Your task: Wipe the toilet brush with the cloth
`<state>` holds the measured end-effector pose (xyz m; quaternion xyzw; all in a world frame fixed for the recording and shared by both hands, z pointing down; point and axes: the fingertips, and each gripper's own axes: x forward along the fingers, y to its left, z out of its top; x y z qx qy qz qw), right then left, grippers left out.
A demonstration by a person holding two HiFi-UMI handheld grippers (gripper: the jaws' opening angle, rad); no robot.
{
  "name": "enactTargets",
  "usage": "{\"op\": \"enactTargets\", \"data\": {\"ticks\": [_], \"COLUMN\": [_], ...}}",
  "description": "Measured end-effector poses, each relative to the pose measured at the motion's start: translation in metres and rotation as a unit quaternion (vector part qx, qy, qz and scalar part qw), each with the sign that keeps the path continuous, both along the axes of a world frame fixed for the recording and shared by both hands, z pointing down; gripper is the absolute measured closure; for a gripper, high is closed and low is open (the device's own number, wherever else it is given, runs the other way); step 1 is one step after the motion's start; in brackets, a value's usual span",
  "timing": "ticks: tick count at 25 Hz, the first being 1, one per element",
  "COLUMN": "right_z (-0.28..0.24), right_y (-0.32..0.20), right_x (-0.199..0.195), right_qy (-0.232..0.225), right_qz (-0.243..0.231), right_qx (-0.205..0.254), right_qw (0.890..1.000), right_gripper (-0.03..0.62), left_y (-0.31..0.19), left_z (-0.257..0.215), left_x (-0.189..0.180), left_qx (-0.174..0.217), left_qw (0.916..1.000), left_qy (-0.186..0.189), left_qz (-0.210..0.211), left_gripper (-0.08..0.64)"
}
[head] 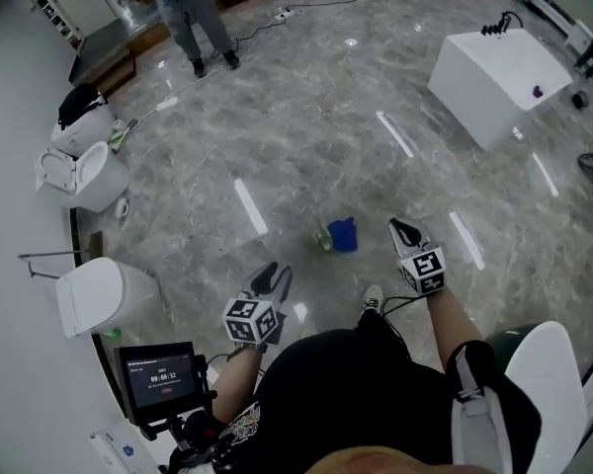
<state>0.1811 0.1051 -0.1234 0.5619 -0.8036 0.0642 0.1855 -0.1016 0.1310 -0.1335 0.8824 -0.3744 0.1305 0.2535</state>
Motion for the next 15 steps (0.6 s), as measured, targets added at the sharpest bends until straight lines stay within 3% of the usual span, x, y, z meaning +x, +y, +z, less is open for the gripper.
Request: {"op": "enactTargets", "data": {"ticks": [3,6,8,9,11,12,15], "right_z": [0.005,0.003,0.0,-0.002,-0.02,-0.033,-0.051], "right_y": [0.018,0.024,0.03,0.03,0.016,0.0,-0.038], "right_x": [0.035,0.067,0.071,0.075,0.102,0.123,0.193], "right_qy": [0.071,0.08,0.13,0.187,0.32,0.361,0.401], "right_qz": [0.031,0.088,0.1,0.105,0.124,0.137,0.194], "right_qx": [0.021,0.03,0.05,0.067,0.108,0.125,0.13], "right_qw": [0.997,0.992,0.985,0.975,0.933,0.914,0.886], "right_gripper": [0.577,0.577,0.577,0.577,0.581,0.583,0.583], "left_y": [0.02,0.031,0.041,0.045,0.045,0.04,0.03], "left_z": [0.01,0.017,0.025,0.028,0.03,0.028,0.021], "left_x": [-0.015,-0.037,-0.053,-0.058,-0.056,-0.052,-0.054], "left_qx": [0.009,0.018,0.008,0.001,-0.004,-0.001,0.01], "left_qw": [0.9996,0.9986,0.9987,0.9988,0.9987,0.9985,0.9978], "left_qy": [-0.02,-0.038,-0.046,-0.047,-0.05,-0.055,-0.066], "left_qz": [0.019,0.03,0.023,0.016,0.007,0.006,-0.005], "left_gripper": [0.416,0.415,0.414,0.414,0.414,0.414,0.414]}}
